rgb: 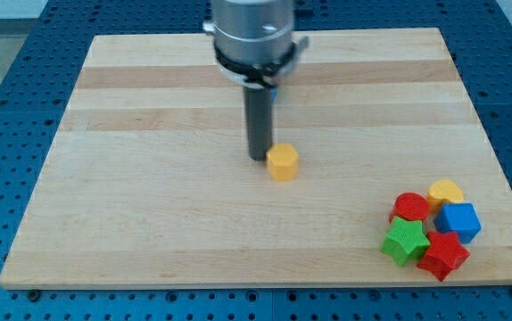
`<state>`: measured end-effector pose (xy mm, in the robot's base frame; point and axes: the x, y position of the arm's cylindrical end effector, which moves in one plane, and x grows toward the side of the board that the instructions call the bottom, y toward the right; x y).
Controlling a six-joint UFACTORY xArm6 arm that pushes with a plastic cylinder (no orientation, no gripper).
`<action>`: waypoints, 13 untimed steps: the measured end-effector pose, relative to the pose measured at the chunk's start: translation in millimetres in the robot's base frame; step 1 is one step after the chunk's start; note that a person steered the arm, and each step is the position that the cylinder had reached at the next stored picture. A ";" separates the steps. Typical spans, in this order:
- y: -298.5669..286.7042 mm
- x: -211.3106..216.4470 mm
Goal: Move yellow hexagon into group of blocks
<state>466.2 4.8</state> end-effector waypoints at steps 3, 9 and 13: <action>24.6 -15.6; 52.0 28.3; 20.6 36.3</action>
<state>502.4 25.3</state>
